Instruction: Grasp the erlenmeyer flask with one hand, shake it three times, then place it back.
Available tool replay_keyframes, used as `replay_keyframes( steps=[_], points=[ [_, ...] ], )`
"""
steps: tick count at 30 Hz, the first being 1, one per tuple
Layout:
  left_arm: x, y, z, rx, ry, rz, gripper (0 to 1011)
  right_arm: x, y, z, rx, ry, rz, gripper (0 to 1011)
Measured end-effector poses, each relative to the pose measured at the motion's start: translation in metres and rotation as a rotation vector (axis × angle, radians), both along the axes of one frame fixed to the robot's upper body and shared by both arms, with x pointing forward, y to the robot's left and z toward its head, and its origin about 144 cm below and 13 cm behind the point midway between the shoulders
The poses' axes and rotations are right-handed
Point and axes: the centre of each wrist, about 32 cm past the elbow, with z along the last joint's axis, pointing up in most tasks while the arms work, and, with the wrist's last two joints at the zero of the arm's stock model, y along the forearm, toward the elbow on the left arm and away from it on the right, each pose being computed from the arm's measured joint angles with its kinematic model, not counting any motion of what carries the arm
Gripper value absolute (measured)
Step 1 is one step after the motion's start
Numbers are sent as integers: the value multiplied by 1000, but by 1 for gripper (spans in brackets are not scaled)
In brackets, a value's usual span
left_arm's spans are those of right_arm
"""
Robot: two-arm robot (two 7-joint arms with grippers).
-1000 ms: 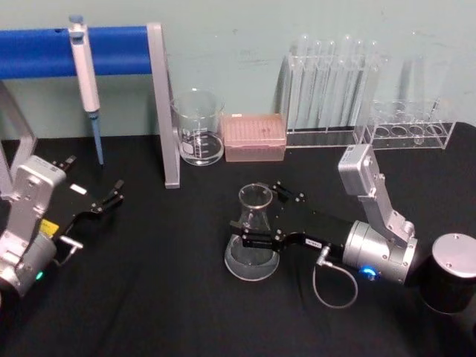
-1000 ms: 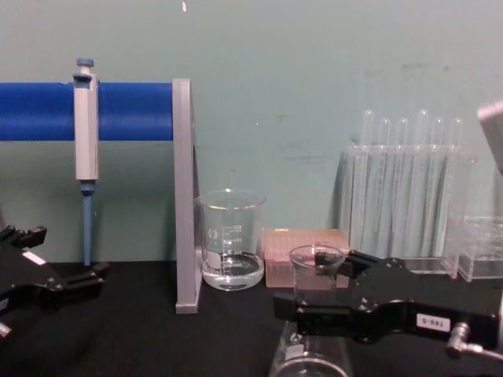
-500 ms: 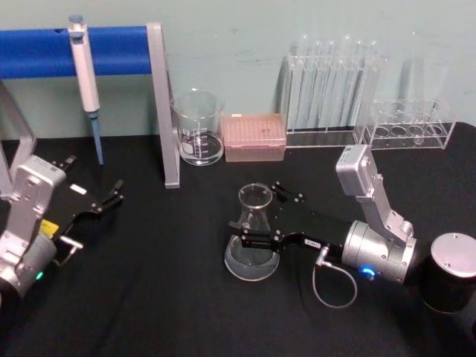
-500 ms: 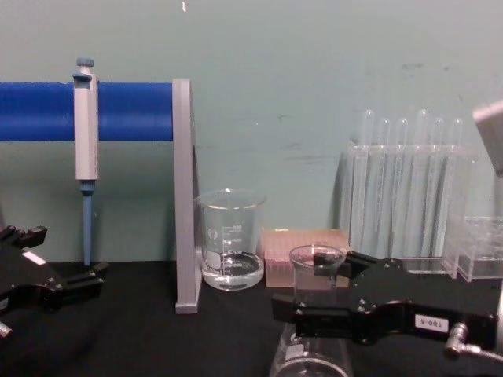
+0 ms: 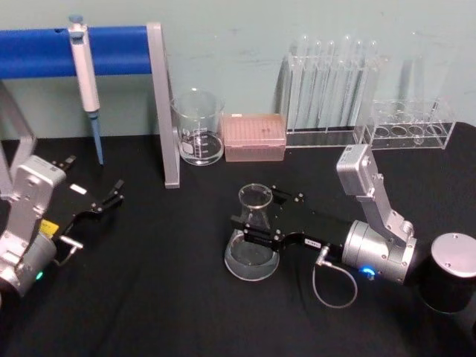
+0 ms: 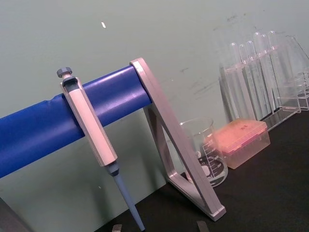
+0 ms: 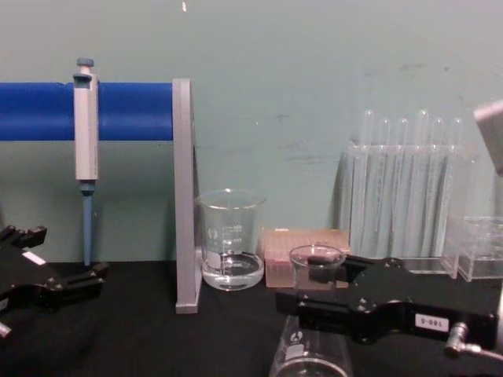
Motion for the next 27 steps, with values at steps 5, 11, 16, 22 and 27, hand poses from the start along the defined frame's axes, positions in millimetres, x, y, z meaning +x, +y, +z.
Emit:
replay_keyframes(
  steps=[5,11,16,22,27],
  points=[
    [0,0,0,0,0,0,1001,0,0,0,0,0,0,593],
    [0,0,0,0,0,0,1001,0,0,0,1,1,-1,456],
    [0,0,0,0,0,0,1001,0,0,0,1,1,-1,456],
    [0,0,0,0,0,0,1001,0,-1,0,6,3,-3,456],
    [0,0,0,0,0,0,1001,0,-3,6,26,-5,-7,456]
  ],
)
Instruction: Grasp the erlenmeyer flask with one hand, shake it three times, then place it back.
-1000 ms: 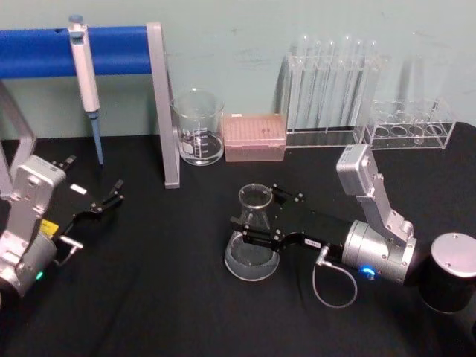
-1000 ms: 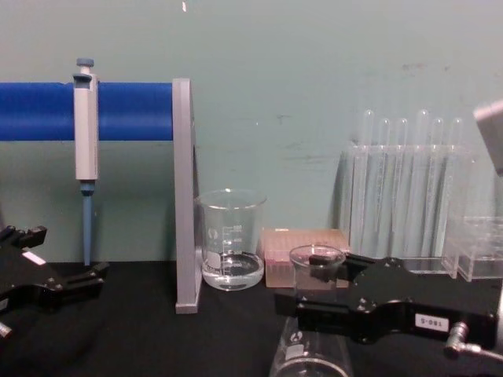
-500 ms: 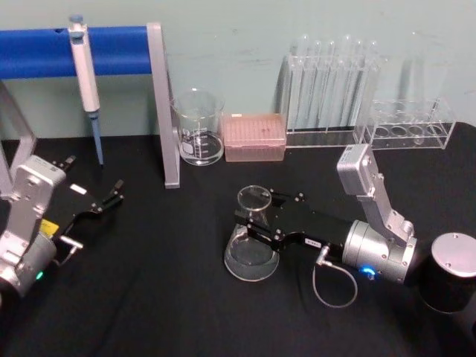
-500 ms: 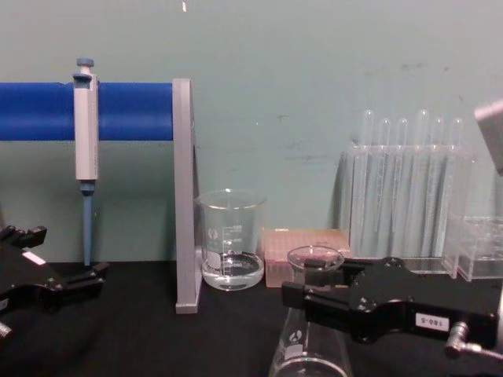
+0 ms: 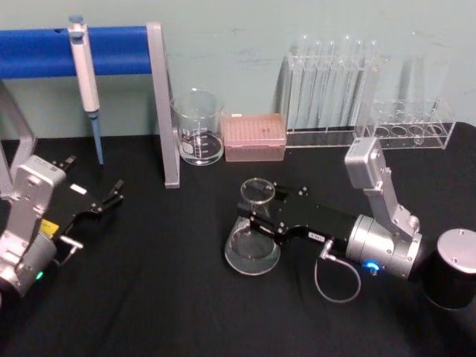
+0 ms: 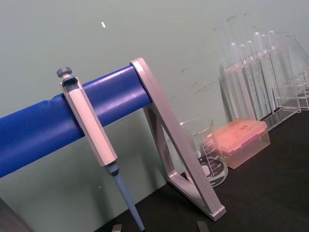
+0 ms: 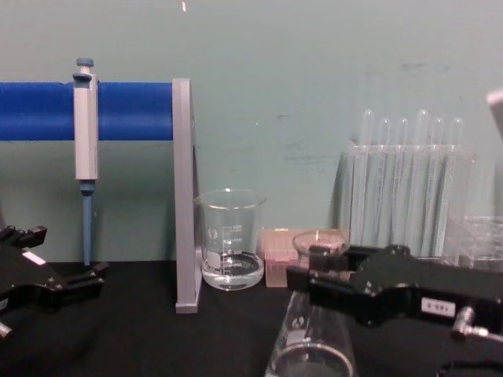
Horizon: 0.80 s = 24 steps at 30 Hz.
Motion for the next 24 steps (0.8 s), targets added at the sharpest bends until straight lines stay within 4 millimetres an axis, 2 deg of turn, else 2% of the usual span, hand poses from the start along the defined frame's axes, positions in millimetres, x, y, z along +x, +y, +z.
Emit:
replay_keyframes(
  steps=[16,24],
  points=[
    [0,0,0,0,0,0,1001,-6,-4,43,49,-51,-8,457],
    [0,0,0,0,0,0,1001,-10,-6,56,39,-63,-24,456]
  ],
)
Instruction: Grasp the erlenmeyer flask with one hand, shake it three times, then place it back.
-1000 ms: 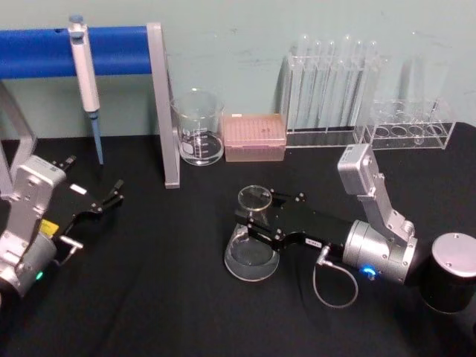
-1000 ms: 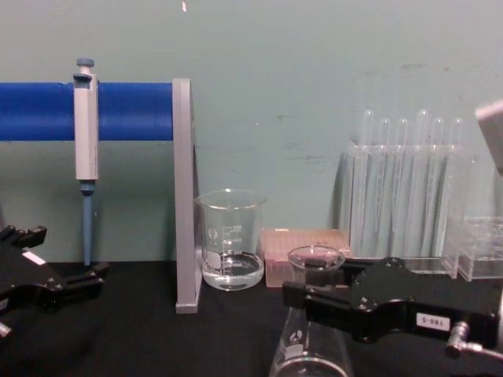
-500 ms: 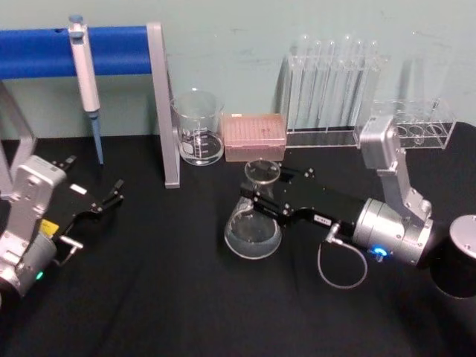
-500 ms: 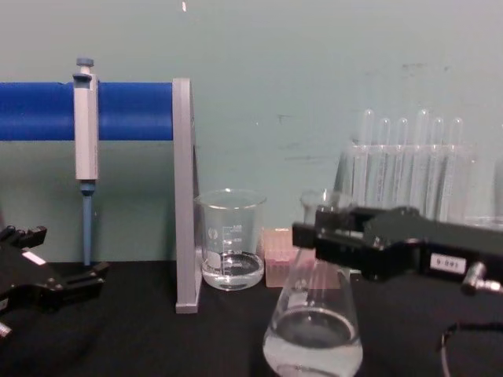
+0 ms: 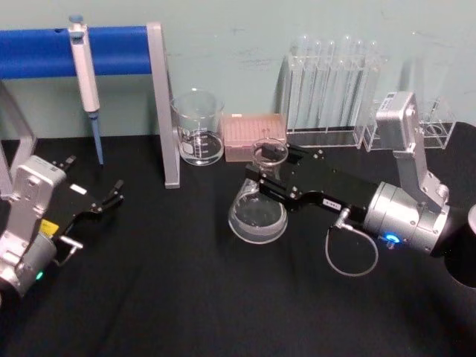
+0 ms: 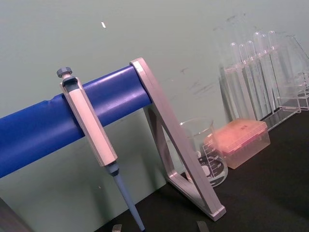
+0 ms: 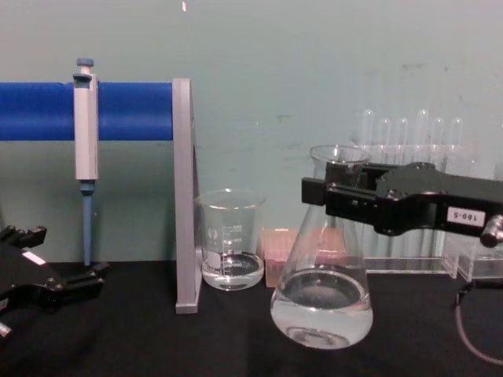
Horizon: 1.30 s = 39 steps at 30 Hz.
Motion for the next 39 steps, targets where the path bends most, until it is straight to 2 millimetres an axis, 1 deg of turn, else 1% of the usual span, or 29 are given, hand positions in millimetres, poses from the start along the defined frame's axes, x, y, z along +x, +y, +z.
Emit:
replay_keyframes(
  steps=[9,39],
  points=[
    [0,0,0,0,0,0,1001,-2,-1,4,3,-7,-6,456],
    [0,0,0,0,0,0,1001,1,3,2,14,0,10,456]
  ],
)
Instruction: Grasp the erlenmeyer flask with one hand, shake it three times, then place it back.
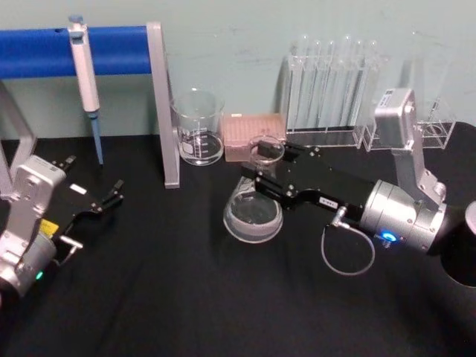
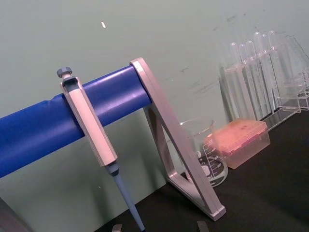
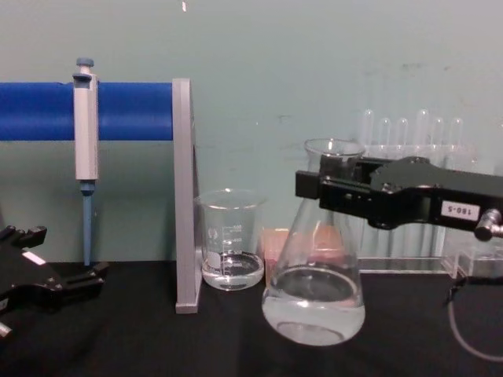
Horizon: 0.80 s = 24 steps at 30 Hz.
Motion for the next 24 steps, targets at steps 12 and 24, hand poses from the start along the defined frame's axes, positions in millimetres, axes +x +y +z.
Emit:
replay_keyframes(
  steps=[12,24],
  points=[
    [0,0,0,0,0,0,1001,-2,13,-1,-1,7,130,456],
    [0,0,0,0,0,0,1001,-7,27,-1,-20,16,267,456]
  ],
)
